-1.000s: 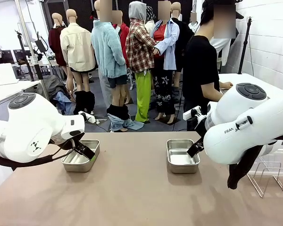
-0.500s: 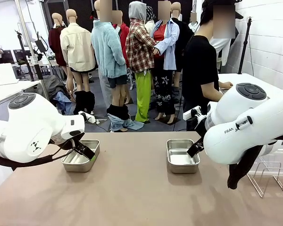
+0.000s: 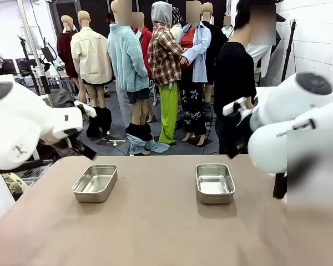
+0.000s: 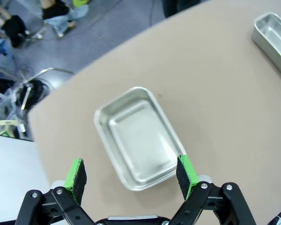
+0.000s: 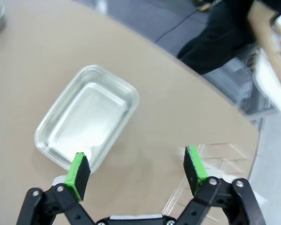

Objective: Place the bread in airtight containers.
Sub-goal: Lift both Airtight Container.

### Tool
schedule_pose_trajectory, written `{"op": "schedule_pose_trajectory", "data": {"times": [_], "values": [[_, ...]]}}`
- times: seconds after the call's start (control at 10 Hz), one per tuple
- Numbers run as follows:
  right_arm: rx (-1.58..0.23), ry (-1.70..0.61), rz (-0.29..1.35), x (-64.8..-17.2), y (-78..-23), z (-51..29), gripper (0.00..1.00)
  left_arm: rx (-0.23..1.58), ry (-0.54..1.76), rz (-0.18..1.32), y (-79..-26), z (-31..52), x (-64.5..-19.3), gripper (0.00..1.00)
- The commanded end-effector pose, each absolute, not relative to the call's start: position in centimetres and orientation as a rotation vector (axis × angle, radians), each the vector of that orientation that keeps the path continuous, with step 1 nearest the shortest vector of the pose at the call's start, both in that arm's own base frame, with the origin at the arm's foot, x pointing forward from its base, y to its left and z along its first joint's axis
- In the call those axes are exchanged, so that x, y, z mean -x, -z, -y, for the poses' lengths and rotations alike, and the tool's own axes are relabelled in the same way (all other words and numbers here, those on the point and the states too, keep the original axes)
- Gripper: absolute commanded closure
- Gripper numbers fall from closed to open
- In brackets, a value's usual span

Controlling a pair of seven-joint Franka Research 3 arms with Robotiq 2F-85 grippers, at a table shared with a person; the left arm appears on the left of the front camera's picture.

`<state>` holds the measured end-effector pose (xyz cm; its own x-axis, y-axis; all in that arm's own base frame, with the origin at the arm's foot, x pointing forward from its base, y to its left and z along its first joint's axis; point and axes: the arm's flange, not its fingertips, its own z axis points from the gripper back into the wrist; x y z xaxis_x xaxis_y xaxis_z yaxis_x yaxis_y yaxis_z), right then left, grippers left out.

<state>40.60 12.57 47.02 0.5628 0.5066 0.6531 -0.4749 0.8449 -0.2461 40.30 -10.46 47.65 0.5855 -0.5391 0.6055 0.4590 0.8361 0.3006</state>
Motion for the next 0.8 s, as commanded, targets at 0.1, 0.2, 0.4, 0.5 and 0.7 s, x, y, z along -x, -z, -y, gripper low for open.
{"op": "schedule_pose_trajectory", "data": {"times": [0.1,0.2,0.4,0.5,0.7], "values": [[0.186,-0.3,0.857,-37.1,-52.7,-1.1,0.0,-0.176,0.498,0.723,-49.9,4.0,-39.1,0.0],[0.219,-0.21,0.84,-36.1,-53.5,3.4,0.0,-0.147,0.523,0.717,-49.6,1.9,-39.2,0.0],[0.224,-0.103,0.758,-34.6,-52.8,11.2,0.0,-0.131,0.501,0.676,-48.6,-1.0,-39.8,0.0],[0.218,-0.055,0.707,-34.4,-51.5,14.6,0.0,-0.118,0.513,0.675,-47.9,-2.1,-40.1,0.0],[0.165,0.012,0.661,-34.3,-49.1,17.6,0.0,-0.1,0.489,0.67,-46.7,-2.5,-40.9,0.0]]}}
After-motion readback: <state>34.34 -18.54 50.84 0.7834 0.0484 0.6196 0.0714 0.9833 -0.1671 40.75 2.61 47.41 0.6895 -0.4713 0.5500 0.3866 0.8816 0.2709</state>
